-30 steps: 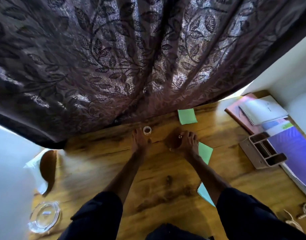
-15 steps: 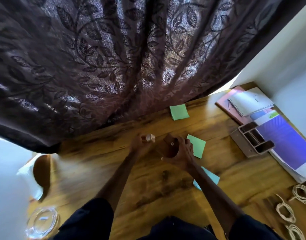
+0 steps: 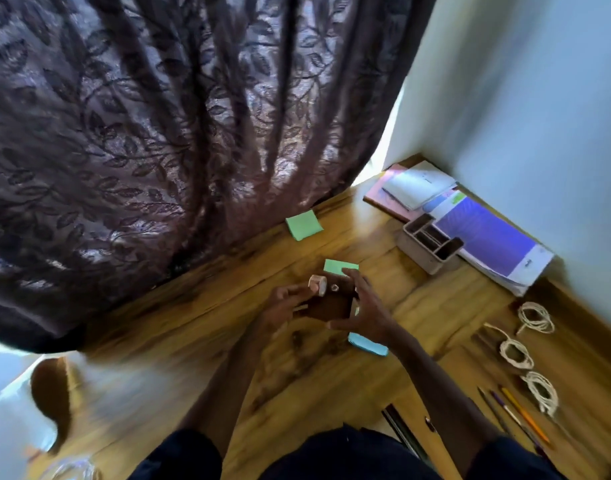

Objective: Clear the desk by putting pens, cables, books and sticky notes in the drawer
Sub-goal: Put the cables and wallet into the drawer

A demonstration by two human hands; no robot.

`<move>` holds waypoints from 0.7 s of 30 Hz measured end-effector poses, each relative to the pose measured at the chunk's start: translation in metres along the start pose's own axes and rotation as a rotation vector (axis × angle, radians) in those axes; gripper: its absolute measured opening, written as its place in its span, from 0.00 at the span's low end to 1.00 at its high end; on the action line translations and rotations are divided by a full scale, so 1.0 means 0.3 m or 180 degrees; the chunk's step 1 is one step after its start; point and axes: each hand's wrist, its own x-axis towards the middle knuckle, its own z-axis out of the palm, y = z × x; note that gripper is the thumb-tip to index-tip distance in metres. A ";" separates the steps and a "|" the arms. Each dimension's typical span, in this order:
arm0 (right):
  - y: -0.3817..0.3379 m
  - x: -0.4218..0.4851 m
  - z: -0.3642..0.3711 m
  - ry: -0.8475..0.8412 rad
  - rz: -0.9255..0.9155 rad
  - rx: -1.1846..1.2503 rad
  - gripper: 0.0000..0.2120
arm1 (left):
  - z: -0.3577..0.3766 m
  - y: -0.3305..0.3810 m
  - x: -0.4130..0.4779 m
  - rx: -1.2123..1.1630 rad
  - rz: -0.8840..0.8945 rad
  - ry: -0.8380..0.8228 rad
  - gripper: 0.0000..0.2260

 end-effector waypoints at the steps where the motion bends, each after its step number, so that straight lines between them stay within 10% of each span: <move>1: 0.029 -0.023 -0.015 0.0134 0.0154 0.0137 0.59 | 0.044 -0.001 -0.010 -0.0045 0.0053 -0.0002 0.20; 9: 0.102 -0.283 -0.184 0.0759 0.1313 0.2319 0.22 | 0.398 -0.080 -0.016 -0.0296 0.0170 -0.0094 0.20; 12: 0.149 -0.386 -0.238 0.1476 0.1511 0.3034 0.21 | 0.555 -0.097 -0.037 -0.0069 0.0162 -0.0544 0.06; 21: 0.375 -0.666 -0.516 0.2749 0.1650 0.4236 0.16 | 0.983 -0.182 -0.078 0.1562 0.0391 -0.1713 0.17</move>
